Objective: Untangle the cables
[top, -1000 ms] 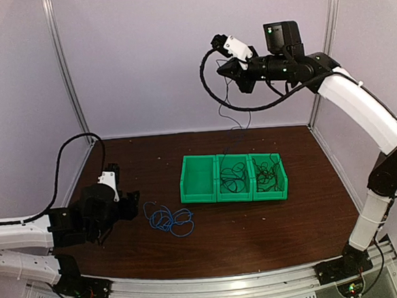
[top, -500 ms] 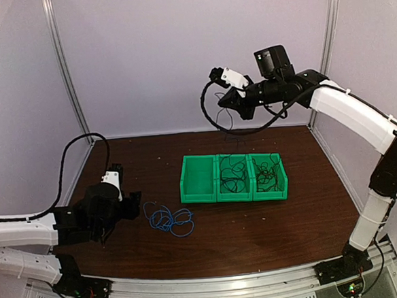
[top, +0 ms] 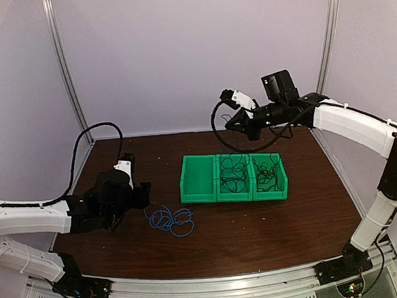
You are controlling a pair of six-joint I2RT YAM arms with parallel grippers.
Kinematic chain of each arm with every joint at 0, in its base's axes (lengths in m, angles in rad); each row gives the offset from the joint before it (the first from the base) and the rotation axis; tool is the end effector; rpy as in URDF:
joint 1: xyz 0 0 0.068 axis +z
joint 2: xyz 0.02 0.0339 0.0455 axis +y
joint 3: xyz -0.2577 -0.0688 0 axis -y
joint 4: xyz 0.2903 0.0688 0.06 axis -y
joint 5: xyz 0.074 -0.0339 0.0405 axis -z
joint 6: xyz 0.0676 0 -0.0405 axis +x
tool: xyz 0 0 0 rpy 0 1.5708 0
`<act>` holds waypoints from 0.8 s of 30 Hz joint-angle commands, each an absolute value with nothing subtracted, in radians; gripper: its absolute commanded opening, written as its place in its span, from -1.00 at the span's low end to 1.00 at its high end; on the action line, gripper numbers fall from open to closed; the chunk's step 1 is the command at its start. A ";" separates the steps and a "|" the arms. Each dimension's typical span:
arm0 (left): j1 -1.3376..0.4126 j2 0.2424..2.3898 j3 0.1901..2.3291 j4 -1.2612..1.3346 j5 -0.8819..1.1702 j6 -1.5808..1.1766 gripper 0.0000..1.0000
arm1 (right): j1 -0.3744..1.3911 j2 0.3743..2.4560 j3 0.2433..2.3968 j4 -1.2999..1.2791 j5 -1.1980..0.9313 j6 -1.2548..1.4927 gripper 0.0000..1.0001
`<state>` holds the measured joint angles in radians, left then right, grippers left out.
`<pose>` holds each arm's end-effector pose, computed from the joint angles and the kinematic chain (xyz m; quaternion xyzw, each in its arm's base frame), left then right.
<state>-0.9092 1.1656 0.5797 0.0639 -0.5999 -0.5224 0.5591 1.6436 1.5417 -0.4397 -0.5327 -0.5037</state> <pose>0.2181 -0.2180 0.1751 0.0138 0.8400 -0.1209 0.5288 0.3607 0.2662 0.3325 -0.5372 0.6583 0.2422 0.4683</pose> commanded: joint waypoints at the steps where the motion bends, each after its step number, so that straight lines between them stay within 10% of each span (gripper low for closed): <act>1: -0.896 1.188 0.616 0.120 -0.577 -0.504 0.25 | 0.552 1.606 1.457 -0.240 -0.610 -0.391 -1.00; 24: -0.863 1.176 0.607 0.118 -0.551 -0.483 0.25 | 0.606 1.581 1.412 -0.151 -0.733 -0.217 -1.00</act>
